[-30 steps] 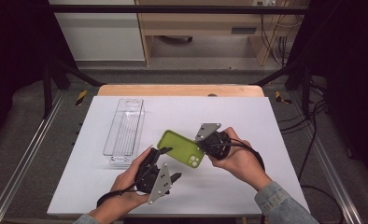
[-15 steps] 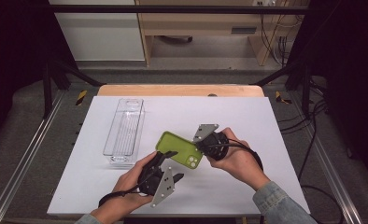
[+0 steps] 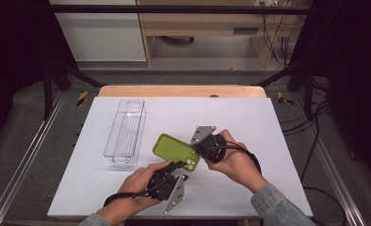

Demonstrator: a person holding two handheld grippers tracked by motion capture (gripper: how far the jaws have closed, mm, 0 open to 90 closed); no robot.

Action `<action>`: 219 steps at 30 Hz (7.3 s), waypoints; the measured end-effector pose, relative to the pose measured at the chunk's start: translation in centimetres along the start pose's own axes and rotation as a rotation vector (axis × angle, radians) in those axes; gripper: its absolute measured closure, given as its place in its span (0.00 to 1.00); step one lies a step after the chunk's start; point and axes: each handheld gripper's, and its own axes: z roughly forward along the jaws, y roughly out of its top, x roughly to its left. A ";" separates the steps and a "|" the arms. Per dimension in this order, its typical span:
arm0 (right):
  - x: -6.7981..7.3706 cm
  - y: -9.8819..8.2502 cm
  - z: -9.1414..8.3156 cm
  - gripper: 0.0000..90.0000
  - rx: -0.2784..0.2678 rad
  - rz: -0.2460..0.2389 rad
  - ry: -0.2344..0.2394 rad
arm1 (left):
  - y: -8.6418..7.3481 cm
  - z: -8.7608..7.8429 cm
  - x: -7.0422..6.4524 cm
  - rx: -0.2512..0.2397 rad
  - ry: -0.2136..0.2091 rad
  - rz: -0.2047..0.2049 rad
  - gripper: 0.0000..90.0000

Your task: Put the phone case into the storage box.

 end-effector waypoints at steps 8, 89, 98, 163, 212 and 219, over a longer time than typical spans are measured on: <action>0.1 0.1 -0.1 0.98 0.003 -0.003 -0.001 | 0.0 0.2 0.0 0.012 -0.018 0.030 0.73; -1.3 -9.4 -3.6 0.08 -0.515 0.479 -0.233 | 0.7 -1.6 2.0 -0.020 0.095 -0.065 0.97; 0.2 -12.6 -2.8 0.08 -0.526 0.467 -0.319 | 0.1 -2.0 2.8 -0.048 0.157 -0.154 0.97; 1.4 -17.7 -1.2 0.05 -0.585 0.517 -0.382 | -4.4 -5.6 10.8 -0.098 0.412 -0.501 0.97; 1.8 -17.7 -1.5 0.04 -0.608 0.542 -0.317 | -7.9 -5.1 15.5 -0.059 0.544 -0.697 0.97; 1.8 -17.6 -1.4 0.04 -0.618 0.545 -0.302 | -9.0 -5.0 16.0 -0.085 0.564 -0.794 0.97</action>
